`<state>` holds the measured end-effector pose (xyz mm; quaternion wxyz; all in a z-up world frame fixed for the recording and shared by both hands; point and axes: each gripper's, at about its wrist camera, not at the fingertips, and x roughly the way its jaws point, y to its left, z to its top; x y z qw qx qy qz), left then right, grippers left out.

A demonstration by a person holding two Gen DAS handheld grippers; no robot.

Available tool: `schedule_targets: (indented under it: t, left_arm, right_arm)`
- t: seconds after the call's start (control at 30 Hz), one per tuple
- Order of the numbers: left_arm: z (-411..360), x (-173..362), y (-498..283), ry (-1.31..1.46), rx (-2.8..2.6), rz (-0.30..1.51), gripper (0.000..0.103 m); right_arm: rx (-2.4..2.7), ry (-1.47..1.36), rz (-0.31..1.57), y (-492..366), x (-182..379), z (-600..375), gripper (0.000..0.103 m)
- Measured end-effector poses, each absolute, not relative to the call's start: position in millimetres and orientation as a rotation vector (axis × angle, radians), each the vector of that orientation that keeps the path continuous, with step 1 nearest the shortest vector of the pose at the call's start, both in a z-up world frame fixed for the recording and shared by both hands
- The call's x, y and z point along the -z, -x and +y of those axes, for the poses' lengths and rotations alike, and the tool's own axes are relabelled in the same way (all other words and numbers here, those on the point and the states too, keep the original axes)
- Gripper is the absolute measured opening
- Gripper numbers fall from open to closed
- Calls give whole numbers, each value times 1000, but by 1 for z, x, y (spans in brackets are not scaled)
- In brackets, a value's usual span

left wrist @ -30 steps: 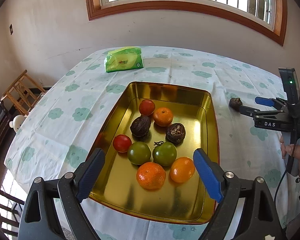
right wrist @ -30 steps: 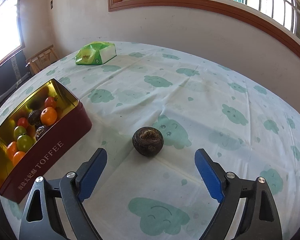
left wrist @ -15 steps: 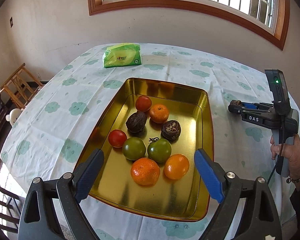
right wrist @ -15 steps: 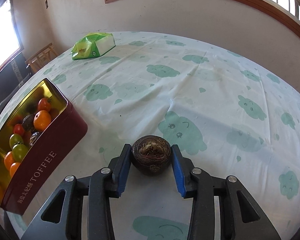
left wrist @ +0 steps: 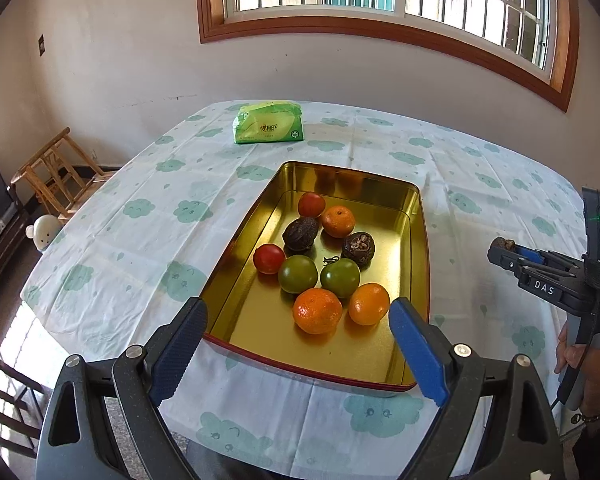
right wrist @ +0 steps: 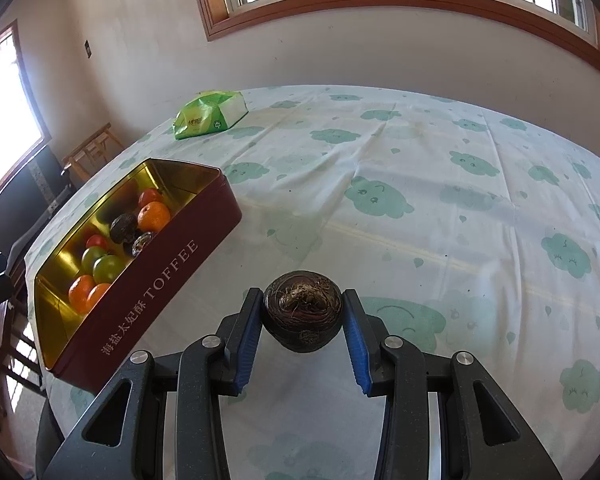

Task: Organize fruits
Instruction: 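Carry the dark brown fruit with right gripper over the tray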

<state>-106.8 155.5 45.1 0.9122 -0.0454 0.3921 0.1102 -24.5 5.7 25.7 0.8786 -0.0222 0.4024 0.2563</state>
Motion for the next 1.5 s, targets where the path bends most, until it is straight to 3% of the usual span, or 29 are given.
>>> schedule_targets:
  t: [0.53, 1.5]
  left_arm:
    - [164, -44, 137, 54, -257, 776, 93]
    - [180, -47, 155, 33, -246, 663, 100]
  right_arm:
    - [-632, 108, 798, 64, -66, 56, 41]
    - [-724, 140, 842, 53, -66, 148, 41]
